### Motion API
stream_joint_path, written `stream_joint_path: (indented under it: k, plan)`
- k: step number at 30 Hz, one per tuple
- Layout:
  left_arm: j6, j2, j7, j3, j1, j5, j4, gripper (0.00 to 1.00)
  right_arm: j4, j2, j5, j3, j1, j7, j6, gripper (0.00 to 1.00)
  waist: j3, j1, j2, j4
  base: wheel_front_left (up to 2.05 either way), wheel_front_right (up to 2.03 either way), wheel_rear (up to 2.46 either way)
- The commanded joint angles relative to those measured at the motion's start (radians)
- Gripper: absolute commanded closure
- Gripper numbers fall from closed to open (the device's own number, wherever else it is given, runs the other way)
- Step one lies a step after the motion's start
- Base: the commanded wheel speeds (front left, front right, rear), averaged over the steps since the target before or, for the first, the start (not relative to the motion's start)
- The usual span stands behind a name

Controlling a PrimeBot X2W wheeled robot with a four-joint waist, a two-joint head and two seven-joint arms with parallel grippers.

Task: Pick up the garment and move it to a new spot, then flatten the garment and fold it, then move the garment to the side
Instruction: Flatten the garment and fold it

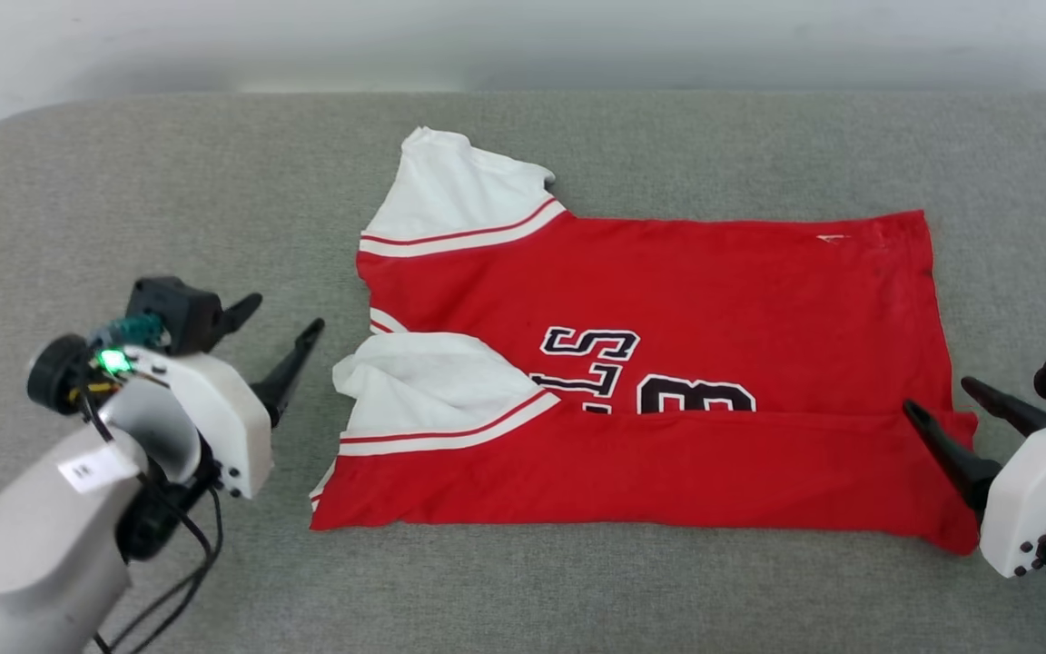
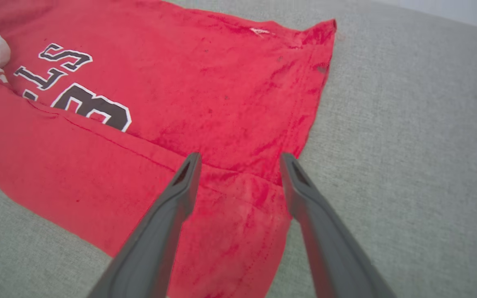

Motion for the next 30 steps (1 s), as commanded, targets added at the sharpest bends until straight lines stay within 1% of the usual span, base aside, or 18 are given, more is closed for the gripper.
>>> stream_joint_path:
  k: [1, 3, 8, 12, 14, 15, 19, 23, 30]
  plan:
    - [0.005, 0.016, 0.03, 0.004, -0.024, -0.009, -0.023, 0.0, -0.009, -0.001, -0.007, -0.008, 0.007, -0.001, 0.0, 0.0, -0.013, -0.0001, 0.0, 0.01, 0.0, 0.0, 0.0]
    - [0.006, 0.042, 0.111, 0.002, -0.037, -0.03, -0.068, 0.0, -0.018, 0.004, -0.014, -0.017, 0.01, 0.004, 0.0, 0.0, -0.018, -0.0001, 0.0, 0.012, 0.0, 0.0, 0.0]
    - [0.001, 0.096, 0.366, -0.024, -0.068, -0.113, -0.17, 0.0, -0.044, 0.017, -0.03, -0.03, 0.017, 0.024, 0.0, 0.0, -0.026, -0.0001, 0.0, 0.013, 0.0, 0.0, 0.0]
    - [0.0, 0.119, 0.572, -0.055, -0.079, -0.198, -0.223, 0.0, -0.065, 0.021, -0.041, -0.034, 0.024, 0.039, 0.0, 0.0, -0.027, -0.0001, 0.0, 0.009, 0.0, 0.0, 0.0]
    - [0.002, 0.127, 0.649, -0.068, -0.084, -0.228, -0.242, 0.0, -0.071, 0.023, -0.041, -0.035, 0.029, 0.046, 0.0, 0.0, -0.027, -0.0001, 0.0, 0.004, 0.0, 0.0, 0.0]
    - [0.004, 0.133, 0.707, -0.083, -0.082, -0.248, -0.252, 0.0, -0.077, 0.028, -0.044, -0.034, 0.03, 0.053, 0.0, 0.0, -0.023, -0.0001, 0.0, -0.003, 0.0, 0.0, 0.0]
    - [0.011, 0.125, 0.789, -0.105, -0.063, -0.293, -0.246, 0.0, -0.083, 0.037, -0.047, -0.032, 0.024, 0.059, 0.0, 0.0, -0.014, -0.0001, 0.0, -0.018, 0.0, 0.0, 0.0]
    - [0.009, 0.118, 0.85, -0.136, -0.054, -0.306, -0.221, 0.0, -0.084, 0.041, -0.05, -0.025, 0.007, 0.069, 0.0, 0.0, 0.002, -0.0001, 0.0, -0.035, 0.0, 0.0, 0.0]
    - [-0.003, 0.09, 0.889, -0.193, -0.026, -0.29, -0.14, 0.0, -0.077, 0.05, -0.055, -0.003, -0.026, 0.071, 0.0, 0.0, 0.029, -0.0001, 0.0, -0.062, 0.0, 0.0, 0.0]
